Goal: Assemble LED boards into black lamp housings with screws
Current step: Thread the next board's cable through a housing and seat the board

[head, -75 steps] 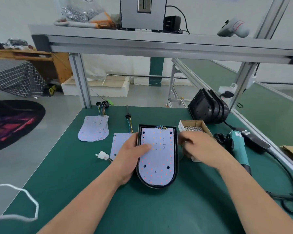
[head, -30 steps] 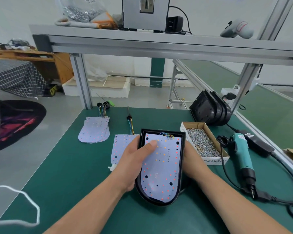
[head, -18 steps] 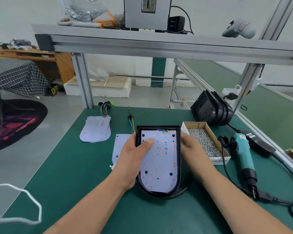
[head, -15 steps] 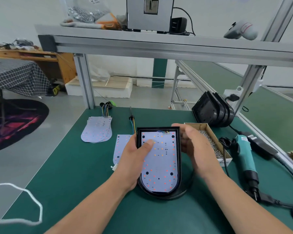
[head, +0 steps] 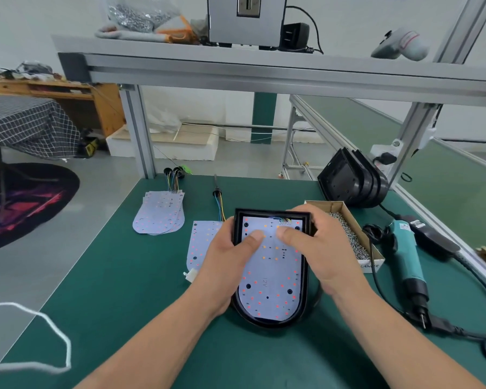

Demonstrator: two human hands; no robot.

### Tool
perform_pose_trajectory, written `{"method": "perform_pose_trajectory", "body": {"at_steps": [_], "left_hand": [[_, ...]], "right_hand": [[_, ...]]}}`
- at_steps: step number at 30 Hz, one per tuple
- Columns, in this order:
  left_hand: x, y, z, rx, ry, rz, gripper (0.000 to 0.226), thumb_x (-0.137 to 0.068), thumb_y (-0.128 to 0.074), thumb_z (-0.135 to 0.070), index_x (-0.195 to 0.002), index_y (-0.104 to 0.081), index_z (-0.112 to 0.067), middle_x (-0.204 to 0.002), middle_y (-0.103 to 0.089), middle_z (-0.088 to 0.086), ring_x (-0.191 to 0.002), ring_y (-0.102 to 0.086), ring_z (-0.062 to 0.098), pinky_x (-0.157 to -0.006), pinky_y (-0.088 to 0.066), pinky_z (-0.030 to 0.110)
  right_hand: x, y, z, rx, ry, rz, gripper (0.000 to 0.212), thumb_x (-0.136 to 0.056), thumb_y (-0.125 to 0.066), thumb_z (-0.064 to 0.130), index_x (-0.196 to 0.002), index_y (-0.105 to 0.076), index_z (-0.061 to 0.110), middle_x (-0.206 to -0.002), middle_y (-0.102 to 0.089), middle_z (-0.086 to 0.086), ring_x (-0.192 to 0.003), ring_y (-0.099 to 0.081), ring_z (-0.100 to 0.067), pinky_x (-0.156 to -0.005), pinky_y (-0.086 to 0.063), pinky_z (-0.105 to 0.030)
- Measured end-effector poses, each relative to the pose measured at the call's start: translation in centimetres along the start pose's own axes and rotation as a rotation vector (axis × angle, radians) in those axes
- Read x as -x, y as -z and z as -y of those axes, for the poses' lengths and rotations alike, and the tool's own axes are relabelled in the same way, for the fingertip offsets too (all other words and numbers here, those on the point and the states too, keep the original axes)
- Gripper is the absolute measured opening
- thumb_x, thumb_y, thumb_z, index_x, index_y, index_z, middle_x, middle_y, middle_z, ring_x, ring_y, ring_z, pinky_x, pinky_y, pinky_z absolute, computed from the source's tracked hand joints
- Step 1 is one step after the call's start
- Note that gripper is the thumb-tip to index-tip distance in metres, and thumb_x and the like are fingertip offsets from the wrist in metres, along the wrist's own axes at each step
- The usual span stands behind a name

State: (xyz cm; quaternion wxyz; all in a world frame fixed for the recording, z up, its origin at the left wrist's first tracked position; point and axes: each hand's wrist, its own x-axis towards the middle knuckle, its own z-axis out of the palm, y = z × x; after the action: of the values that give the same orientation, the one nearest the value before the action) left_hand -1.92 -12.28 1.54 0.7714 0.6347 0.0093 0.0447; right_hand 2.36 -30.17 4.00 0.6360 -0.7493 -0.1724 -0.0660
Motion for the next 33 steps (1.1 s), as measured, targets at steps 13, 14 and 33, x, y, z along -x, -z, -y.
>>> {"method": "perform_pose_trajectory", "body": {"at_steps": [13,14,33], "left_hand": [[-0.3,0.6,-0.2,-0.053,-0.022,0.009,0.028,-0.102,-0.069,-0.019,-0.129,-0.065,-0.026,-0.124,-0.077,0.0,-0.118,-0.072,0.025,-0.107,-0.055,0.052],[-0.2,0.8,-0.1,-0.052,0.001,0.092,0.041,-0.097,-0.072,-0.017,-0.136,-0.06,-0.021,-0.128,-0.076,0.003,-0.121,-0.071,0.026,-0.107,-0.055,0.05],[-0.3,1.2,0.1,0.08,0.092,0.11,0.043,-0.097,-0.073,-0.013,-0.139,-0.062,-0.013,-0.131,-0.075,0.009,-0.121,-0.072,0.032,-0.104,-0.057,0.052]], "right_hand": [[-0.1,0.5,-0.3,0.021,-0.095,0.111,0.036,-0.08,-0.076,0.025,-0.115,-0.073,0.02,-0.109,-0.08,0.004,-0.101,-0.077,-0.017,-0.089,-0.06,-0.04],[-0.2,0.7,-0.3,-0.006,-0.103,0.099,0.036,-0.079,-0.076,0.023,-0.115,-0.073,0.019,-0.109,-0.081,0.002,-0.101,-0.077,-0.019,-0.089,-0.06,-0.041],[-0.2,1.4,-0.2,0.293,-0.117,0.271,0.049,-0.072,-0.074,0.027,-0.12,-0.065,0.031,-0.109,-0.076,0.015,-0.1,-0.072,-0.007,-0.093,-0.059,-0.044]]}}
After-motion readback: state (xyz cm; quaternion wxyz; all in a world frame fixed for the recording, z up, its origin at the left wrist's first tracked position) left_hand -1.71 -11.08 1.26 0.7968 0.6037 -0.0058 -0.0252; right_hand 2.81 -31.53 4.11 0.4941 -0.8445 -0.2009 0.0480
